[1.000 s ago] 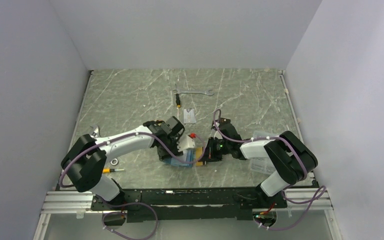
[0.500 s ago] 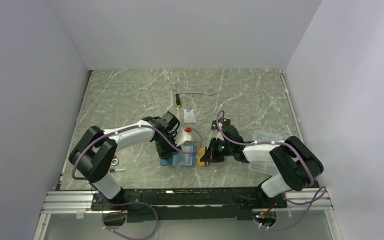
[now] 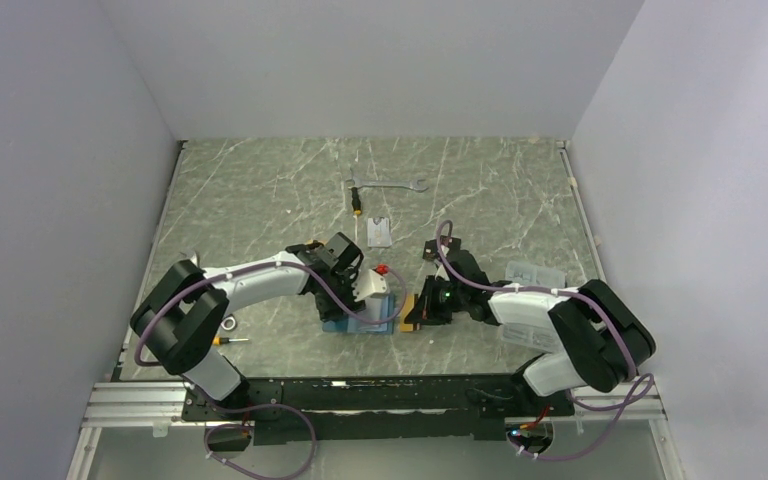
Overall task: Put the credit cards into the card holder
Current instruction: Open the card holder at the center of the board.
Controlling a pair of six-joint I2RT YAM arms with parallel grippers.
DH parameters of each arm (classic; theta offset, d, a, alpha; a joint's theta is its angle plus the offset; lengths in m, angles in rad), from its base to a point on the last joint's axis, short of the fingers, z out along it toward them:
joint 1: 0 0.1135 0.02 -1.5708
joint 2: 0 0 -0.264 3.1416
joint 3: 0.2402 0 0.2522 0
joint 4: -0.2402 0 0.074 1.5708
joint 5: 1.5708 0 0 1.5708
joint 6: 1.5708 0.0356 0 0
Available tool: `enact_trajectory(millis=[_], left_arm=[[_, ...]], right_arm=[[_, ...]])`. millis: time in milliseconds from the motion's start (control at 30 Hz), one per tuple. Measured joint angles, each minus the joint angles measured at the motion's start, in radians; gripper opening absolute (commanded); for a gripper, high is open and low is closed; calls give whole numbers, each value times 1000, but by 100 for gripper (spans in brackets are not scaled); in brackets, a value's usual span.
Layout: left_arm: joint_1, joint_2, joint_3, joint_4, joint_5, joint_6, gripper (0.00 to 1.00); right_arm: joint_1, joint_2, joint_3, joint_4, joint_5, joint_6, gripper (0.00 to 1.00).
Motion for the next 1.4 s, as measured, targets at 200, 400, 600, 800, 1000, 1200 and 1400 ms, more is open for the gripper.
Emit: enact_trajectory(millis=[200,400,600,800,1000,1200,1400], left_arm=[[-16,-47,43,-44,73,-42,58],[-114,-66,164,-17,115,-89,59],[-179,43,180,32,111,-102,58],[-212,77,169,85,65,-106,59],[-262,87,167,133,42,-101,59],[-282,104,123,167,8,-79,57],[-287,105,90,197,-58,-72,53]], right_arm=[[3,-34,7,-56,40,0,0],[7,-37,10,-66,51,4,0],[11,-34,10,-66,53,12,0],[12,-27,10,-65,53,15,0],[12,-20,10,-65,52,16,0],[12,-17,10,-64,52,16,0],[12,-14,10,-53,49,24,0]])
